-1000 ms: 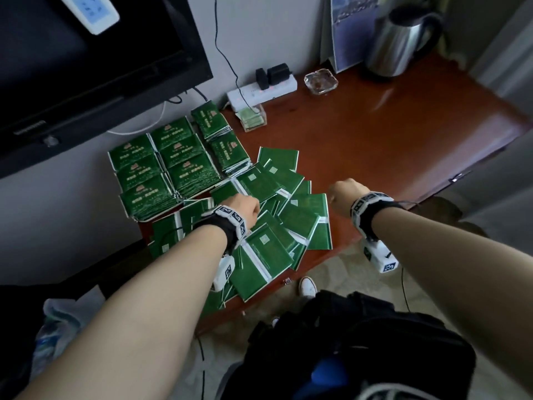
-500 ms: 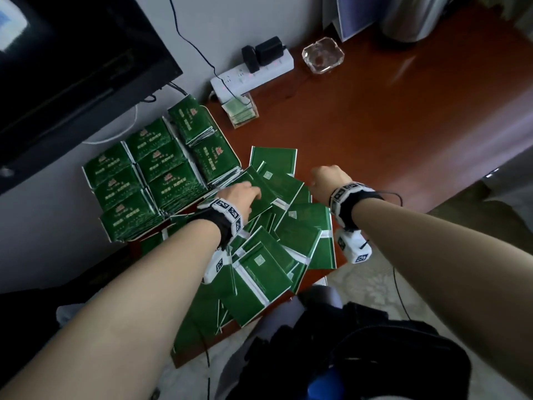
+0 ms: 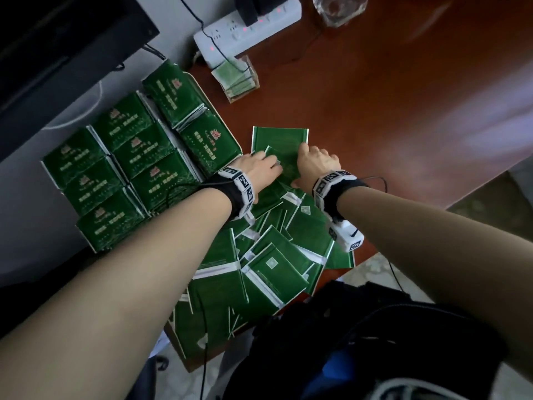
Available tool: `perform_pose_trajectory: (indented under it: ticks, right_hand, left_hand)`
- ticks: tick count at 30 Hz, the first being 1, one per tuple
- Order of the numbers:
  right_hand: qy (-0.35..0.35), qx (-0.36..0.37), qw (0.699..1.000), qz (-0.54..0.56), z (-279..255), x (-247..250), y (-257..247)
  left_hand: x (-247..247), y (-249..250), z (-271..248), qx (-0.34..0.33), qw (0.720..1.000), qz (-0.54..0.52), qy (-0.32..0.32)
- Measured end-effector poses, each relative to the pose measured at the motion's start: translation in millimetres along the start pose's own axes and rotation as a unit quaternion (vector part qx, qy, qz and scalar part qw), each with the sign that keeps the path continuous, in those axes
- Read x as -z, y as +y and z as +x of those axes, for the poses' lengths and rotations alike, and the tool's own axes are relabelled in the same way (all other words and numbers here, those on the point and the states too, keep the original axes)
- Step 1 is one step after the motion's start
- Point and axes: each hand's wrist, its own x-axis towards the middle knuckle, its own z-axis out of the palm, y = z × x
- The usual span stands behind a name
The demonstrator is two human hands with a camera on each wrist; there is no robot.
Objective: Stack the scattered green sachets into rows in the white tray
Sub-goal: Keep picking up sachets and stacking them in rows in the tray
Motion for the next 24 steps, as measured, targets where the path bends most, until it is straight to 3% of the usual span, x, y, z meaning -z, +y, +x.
perform_pose_trajectory:
  ticks: [9,14,18,24]
  right_hand:
    - [0.017,0.026,0.999,-0.008,-8.0,-5.7,-3.3]
    - [0.016,0.048,0.998,0.041,-18.5,13.4,3.5]
    - [-0.012,0.072,0.995,0.063,-18.9,34.0,35.7]
    - [0.000,0.021,0.999,0.031,9.4,66.8,110.5]
  left_hand:
    - [-1.3,0.6,7.1,-0.010,0.999,0.041,-0.015]
    - [4.3,0.9,2.0,-0.011,0.999,0.042,-0.010]
    - [17.1,7.7,4.4,0.038,0.999,-0.034,0.002]
    - [58.2,23.7,24.7,0.119,0.974,-0.193,0.025]
